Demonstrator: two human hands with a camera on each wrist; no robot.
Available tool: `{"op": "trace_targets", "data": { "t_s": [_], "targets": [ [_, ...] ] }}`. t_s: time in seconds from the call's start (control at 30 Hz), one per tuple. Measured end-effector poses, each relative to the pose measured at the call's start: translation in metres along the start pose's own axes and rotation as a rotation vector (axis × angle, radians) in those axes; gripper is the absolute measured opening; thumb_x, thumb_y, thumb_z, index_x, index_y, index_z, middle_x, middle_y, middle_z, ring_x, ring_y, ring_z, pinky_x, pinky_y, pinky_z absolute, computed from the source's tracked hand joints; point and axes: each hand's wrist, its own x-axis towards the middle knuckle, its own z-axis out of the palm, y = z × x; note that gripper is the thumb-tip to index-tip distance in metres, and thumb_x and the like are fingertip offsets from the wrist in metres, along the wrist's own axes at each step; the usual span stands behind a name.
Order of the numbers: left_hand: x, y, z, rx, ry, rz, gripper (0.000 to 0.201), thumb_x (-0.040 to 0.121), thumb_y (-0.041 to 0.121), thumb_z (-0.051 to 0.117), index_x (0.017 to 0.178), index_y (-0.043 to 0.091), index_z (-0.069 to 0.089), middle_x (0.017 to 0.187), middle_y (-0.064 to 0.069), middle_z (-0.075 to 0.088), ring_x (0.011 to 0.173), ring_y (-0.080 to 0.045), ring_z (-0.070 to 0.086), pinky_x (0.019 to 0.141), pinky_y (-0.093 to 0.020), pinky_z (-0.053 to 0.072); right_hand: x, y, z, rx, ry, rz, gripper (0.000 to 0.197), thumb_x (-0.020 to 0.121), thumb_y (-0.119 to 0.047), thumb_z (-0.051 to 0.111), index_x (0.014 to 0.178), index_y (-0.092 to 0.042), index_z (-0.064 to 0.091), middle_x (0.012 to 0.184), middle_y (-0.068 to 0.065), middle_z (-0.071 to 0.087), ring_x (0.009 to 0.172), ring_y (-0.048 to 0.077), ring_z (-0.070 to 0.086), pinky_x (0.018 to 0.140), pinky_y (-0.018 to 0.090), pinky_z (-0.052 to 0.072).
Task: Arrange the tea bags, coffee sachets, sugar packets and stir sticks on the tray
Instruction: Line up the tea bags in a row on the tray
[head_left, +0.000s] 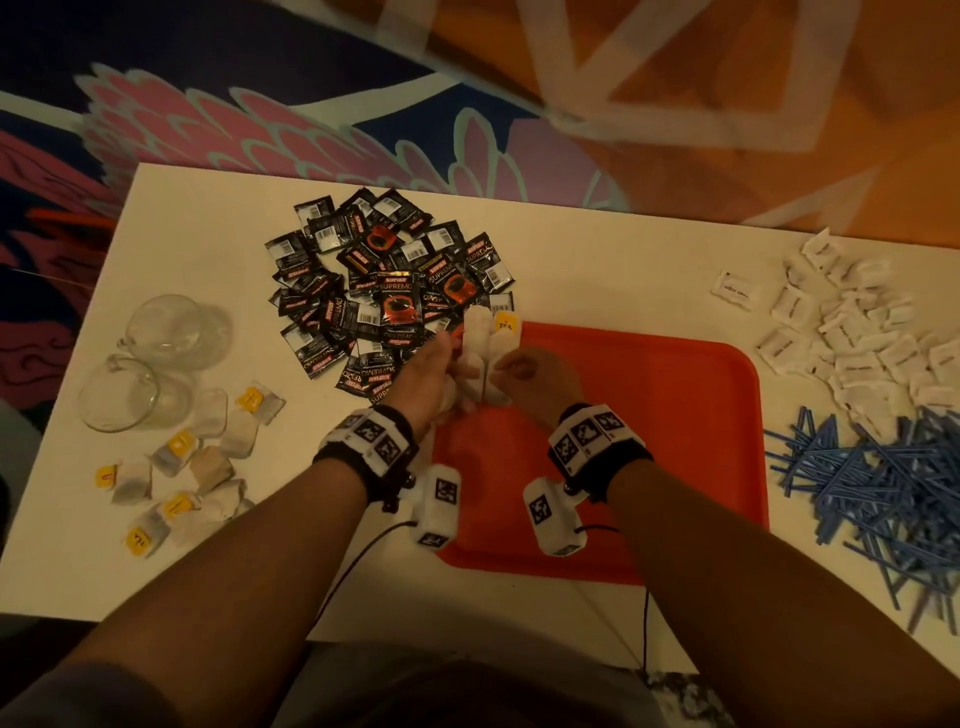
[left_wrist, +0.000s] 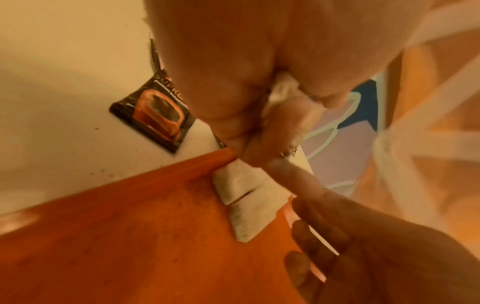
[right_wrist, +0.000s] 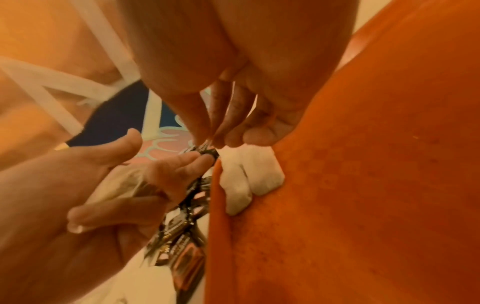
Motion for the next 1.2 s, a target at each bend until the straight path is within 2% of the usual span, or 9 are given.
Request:
{"op": "trace_targets", "data": {
  "t_s": [0.13, 0.27, 0.37, 0.47, 0.57, 0.7, 0.87, 1.07, 1.2],
  "targets": [
    [-0.014, 0.016, 0.001, -0.177, -0.127, -0.068, 0.062, 0.1, 0.061, 0.019, 0.133, 0.019, 0.051, 0.059, -0.007, 0.066, 0.039, -0.016, 0.055, 0.03, -0.017, 0.028, -0.015, -0.022, -0.005, 0.06, -0.138, -0.153, 0.008, 0.088, -0.031, 0.07, 0.09, -0.023, 0.069, 0.087, -0.007, 0.068, 0.074, -0.004, 0.059, 0.064, 0.017, 0.044],
    [-0.017, 0.023, -0.002, -0.227, -0.178, -0.102, 0.064, 0.091, 0.069, 0.029, 0.125, 0.022, 0.056, 0.109, -0.019, 0.061, 0.044, -0.016, 0.046, 0.029, -0.016, 0.031, -0.026, -0.038, -0.013, 0.121, -0.297, -0.164, 0.01, 0.088, -0.023, 0.071, 0.093, -0.014, 0.071, 0.081, -0.001, 0.067, 0.061, -0.001, 0.059, 0.052, 0.009, 0.046],
    [-0.022, 0.028, -0.006, -0.223, -0.201, -0.107, 0.073, 0.084, 0.072, 0.033, 0.13, 0.019, 0.054, 0.105, -0.016, 0.063, 0.039, -0.012, 0.042, 0.029, -0.016, 0.03, -0.033, -0.042, -0.016, 0.161, -0.362, -0.188, 0.003, 0.088, -0.009, 0.07, 0.086, -0.009, 0.067, 0.076, -0.001, 0.063, 0.057, -0.001, 0.057, 0.051, 0.01, 0.046],
    [-0.032, 0.033, -0.008, -0.203, -0.222, -0.106, 0.071, 0.092, 0.068, 0.028, 0.136, 0.016, 0.05, 0.071, -0.001, 0.065, 0.034, -0.01, 0.041, 0.029, -0.016, 0.026, -0.038, -0.041, -0.015, 0.224, -0.352, -0.198, 0.014, 0.088, -0.006, 0.069, 0.079, -0.015, 0.064, 0.075, 0.003, 0.064, 0.057, 0.007, 0.058, 0.054, 0.02, 0.048],
    [-0.041, 0.036, -0.008, -0.176, -0.247, -0.098, 0.069, 0.091, 0.069, 0.029, 0.13, 0.017, 0.051, 0.061, -0.003, 0.063, 0.036, -0.014, 0.052, 0.028, -0.016, 0.025, -0.045, -0.044, -0.013, 0.295, -0.314, -0.151, 0.009, 0.088, -0.012, 0.071, 0.083, -0.012, 0.063, 0.074, 0.004, 0.065, 0.059, 0.012, 0.058, 0.056, 0.024, 0.048],
    [-0.042, 0.033, -0.009, -0.17, -0.282, -0.104, 0.079, 0.076, 0.075, 0.038, 0.126, 0.016, 0.053, 0.078, -0.014, 0.064, 0.053, -0.023, 0.057, 0.03, -0.017, 0.03, -0.053, -0.045, -0.011, 0.363, -0.34, -0.125, 0.015, 0.084, -0.006, 0.073, 0.097, -0.005, 0.064, 0.086, 0.012, 0.067, 0.064, 0.016, 0.06, 0.053, 0.023, 0.05],
    [-0.043, 0.027, -0.013, -0.212, -0.207, -0.079, 0.084, 0.076, 0.078, 0.034, 0.119, 0.01, 0.059, 0.099, -0.016, 0.07, 0.073, -0.027, 0.071, 0.049, -0.029, 0.054, -0.05, -0.033, -0.013, 0.499, -0.139, -0.046, 0.004, 0.087, -0.007, 0.069, 0.089, -0.01, 0.067, 0.093, 0.014, 0.071, 0.075, 0.018, 0.065, 0.066, 0.03, 0.052],
    [-0.048, 0.025, -0.019, -0.055, -0.096, 0.16, 0.015, 0.096, 0.02, 0.063, 0.105, 0.01, 0.068, 0.09, -0.006, 0.07, 0.082, -0.022, 0.067, 0.069, -0.03, 0.057, -0.053, -0.027, -0.018, 0.697, -0.064, 0.048, 0.007, 0.091, -0.005, 0.064, 0.097, -0.004, 0.061, 0.086, 0.012, 0.068, 0.071, 0.018, 0.065, 0.058, 0.026, 0.054],
    [-0.047, 0.03, -0.016, 0.147, 0.073, 0.348, 0.007, 0.089, 0.014, 0.073, 0.091, 0.02, 0.073, 0.089, -0.004, 0.072, 0.089, -0.026, 0.07, 0.086, -0.04, 0.059, -0.056, -0.021, -0.018, 0.746, -0.081, 0.054, 0.019, 0.092, -0.006, 0.063, 0.108, 0.002, 0.059, 0.092, 0.016, 0.072, 0.074, 0.019, 0.068, 0.065, 0.029, 0.056]
  ]
}}
